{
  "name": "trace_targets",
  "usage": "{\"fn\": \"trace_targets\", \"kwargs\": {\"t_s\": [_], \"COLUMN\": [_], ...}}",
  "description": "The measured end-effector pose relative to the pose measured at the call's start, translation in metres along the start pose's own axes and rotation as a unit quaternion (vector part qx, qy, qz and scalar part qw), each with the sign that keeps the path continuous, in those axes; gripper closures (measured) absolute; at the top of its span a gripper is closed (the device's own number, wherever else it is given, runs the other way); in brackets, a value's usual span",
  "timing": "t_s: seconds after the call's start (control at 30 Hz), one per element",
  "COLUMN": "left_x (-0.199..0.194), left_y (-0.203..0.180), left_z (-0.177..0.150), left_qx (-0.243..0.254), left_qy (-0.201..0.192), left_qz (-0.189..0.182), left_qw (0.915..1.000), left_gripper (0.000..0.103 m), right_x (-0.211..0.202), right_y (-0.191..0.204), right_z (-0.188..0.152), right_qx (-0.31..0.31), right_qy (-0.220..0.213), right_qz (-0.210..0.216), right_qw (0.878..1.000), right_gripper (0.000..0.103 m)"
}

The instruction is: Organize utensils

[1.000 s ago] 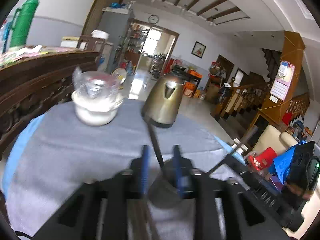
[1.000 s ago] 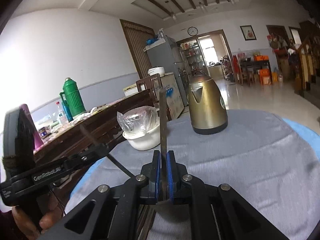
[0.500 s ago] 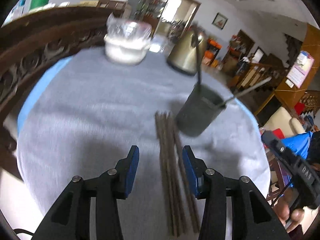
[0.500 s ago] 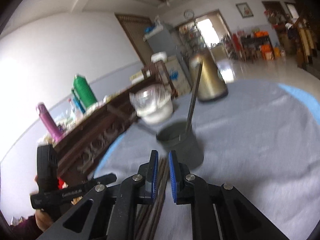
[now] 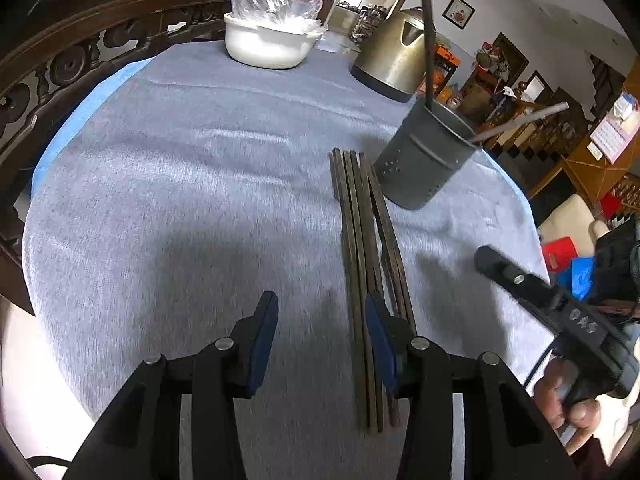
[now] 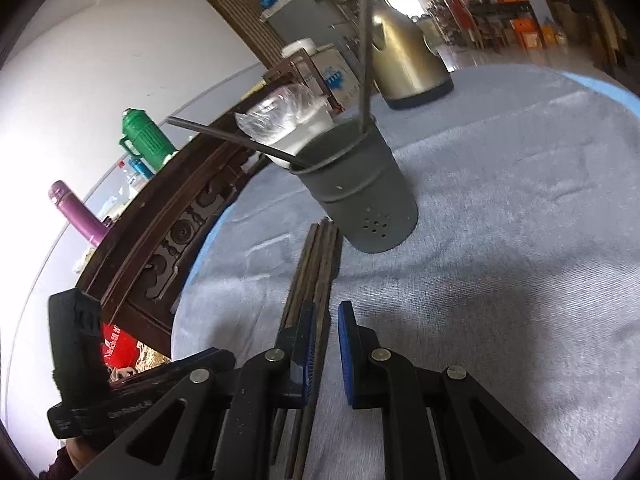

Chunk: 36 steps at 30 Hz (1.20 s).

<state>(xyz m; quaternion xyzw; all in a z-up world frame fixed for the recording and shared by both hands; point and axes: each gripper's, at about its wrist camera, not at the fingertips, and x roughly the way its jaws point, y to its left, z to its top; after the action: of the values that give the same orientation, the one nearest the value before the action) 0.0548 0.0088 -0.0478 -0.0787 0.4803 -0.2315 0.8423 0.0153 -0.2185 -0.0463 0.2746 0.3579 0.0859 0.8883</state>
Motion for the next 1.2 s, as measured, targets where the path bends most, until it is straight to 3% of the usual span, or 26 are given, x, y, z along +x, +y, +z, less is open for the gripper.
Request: {"fn": "trace_targets", "kwargs": {"t_s": [0.1,0.2,0.37,0.4,0.47,0.6,0.7,0.87,1.2], "left_x": [0.007,0.019,0.026,0.027,0.031,0.039,0.043,0.049,0.041], "left_y": [0.0,0.001,-0.005,-0.006,-0.008,-0.006,-0.004,0.003,0.007], "left_z": [0.009,0.015,0.009,0.008,0.008,0.01,0.014,0.015,0.001], "left_qx": [0.005,-0.001,0.004,0.007,0.017,0.012,0.013,0.0,0.007], "left_qy": [0.006,0.036,0.061,0.065,0.069,0.078,0.076,0.087,0.081], "left_qz": [-0.001,-0.017,-0.043,-0.047,-0.047,-0.059,-0.068,-0.099,-0.109], "left_qw": [1.0,0.9992,0.9972,0.9968,0.9964,0.9952,0.9947,0.9913,0.9907], "left_gripper": [0.057,0.057,0.058,0.06,0.074,0.075,0.075,0.095,0.096], "right_x": [0.012,0.024,0.037,0.037,0.04,0.051,0.058,0.063,0.059], "right_y": [0.001,0.008,0.007,0.006,0.005,0.004,-0.004,-0.014,-0.013], "right_z": [-0.003,-0.01,-0.015,-0.015,-0.015,-0.018,-0.018,-0.019,-0.034], "right_qx": [0.016,0.007,0.017,0.021,0.024,0.031,0.062,0.099,0.141], "right_qy": [0.019,0.042,0.068,0.068,0.072,0.091,0.099,0.107,0.115], "right_qz": [0.015,0.023,0.037,0.041,0.042,0.044,0.07,0.092,0.13], "right_qw": [1.0,0.999,0.997,0.997,0.996,0.994,0.991,0.985,0.975], "right_gripper": [0.09,0.09,0.09,0.09,0.09,0.088,0.087,0.094,0.096]}}
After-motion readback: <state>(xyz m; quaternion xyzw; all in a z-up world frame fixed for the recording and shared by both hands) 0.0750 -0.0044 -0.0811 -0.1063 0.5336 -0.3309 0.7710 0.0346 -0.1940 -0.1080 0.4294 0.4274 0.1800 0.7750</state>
